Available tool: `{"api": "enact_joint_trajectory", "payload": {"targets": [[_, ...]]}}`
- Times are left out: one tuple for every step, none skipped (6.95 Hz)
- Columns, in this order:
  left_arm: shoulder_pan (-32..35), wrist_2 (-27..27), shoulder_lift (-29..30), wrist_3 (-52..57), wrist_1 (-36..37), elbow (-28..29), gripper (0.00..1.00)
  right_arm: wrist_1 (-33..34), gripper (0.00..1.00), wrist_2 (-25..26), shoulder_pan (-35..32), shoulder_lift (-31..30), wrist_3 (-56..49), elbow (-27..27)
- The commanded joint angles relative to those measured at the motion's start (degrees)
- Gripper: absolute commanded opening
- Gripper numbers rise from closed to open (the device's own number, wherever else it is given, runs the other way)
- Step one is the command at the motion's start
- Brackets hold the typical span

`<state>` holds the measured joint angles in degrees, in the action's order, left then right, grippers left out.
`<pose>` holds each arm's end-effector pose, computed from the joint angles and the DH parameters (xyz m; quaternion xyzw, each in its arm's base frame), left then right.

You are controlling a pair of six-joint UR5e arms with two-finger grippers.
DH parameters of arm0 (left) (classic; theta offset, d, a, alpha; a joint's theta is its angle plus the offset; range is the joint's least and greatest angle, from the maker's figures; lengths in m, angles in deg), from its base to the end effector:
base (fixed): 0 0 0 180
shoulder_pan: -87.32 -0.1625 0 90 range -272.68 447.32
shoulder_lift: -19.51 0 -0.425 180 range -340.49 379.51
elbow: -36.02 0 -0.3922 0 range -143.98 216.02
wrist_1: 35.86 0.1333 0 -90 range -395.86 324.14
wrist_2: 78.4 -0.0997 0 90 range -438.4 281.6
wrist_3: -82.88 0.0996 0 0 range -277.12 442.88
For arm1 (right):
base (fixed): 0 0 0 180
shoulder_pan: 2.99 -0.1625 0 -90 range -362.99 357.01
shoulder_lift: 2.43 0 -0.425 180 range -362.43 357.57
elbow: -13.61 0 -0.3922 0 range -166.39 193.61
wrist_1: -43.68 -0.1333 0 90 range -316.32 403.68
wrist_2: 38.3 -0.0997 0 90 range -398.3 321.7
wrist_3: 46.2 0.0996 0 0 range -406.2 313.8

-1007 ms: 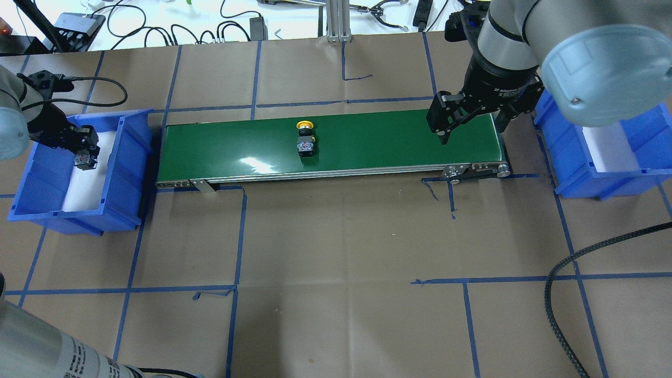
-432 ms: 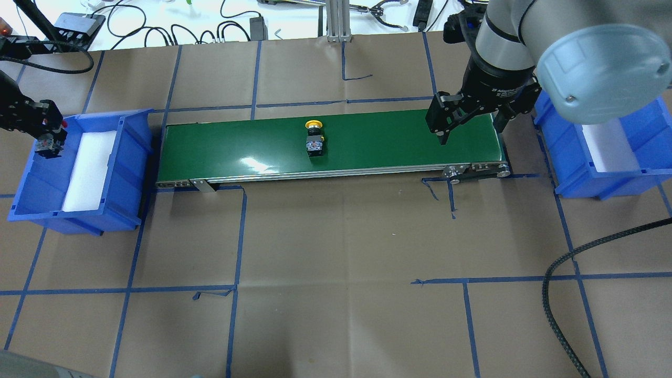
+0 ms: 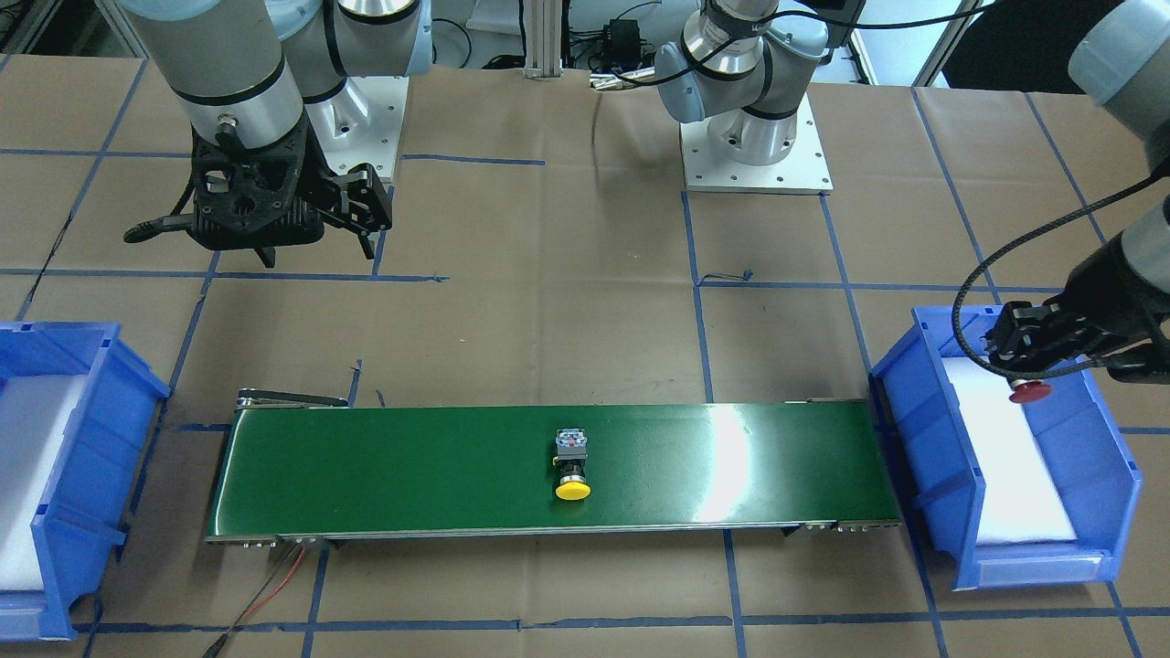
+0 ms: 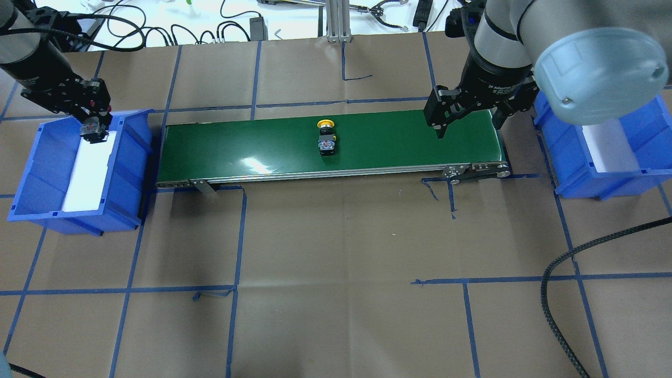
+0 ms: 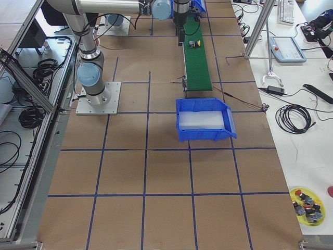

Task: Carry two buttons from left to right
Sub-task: 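Carry the red button onto the belt with the left gripper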

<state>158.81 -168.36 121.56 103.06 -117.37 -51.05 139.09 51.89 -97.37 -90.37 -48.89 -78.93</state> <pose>0.0559 -0.5872 0.4153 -0.0146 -0.9999 -0.0051 0.0022 0.1713 -0.4957 0.4576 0.0616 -0.9981 0.0071 0.0016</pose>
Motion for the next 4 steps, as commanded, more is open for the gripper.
{"api": "enact_joint_trajectory", "payload": {"targets": [[6.4,0.0,-0.1,-5.8,0.3,-1.9,0.04,0.9,1.0,-0.1,0.0,0.4,0.1,0.0],[7.9,0.0,0.2,-8.4,3.2,-4.1,0.05,2.7,1.0,0.0,0.1,0.7,0.1,0.1],[9.0,0.0,1.6,-8.4,8.2,-6.2,0.05,2.8,1.0,0.3,0.1,0.8,0.1,0.0],[9.7,0.0,2.5,-8.1,12.7,-8.6,0.05,2.8,1.0,0.8,0.1,0.8,0.1,0.0]]}}
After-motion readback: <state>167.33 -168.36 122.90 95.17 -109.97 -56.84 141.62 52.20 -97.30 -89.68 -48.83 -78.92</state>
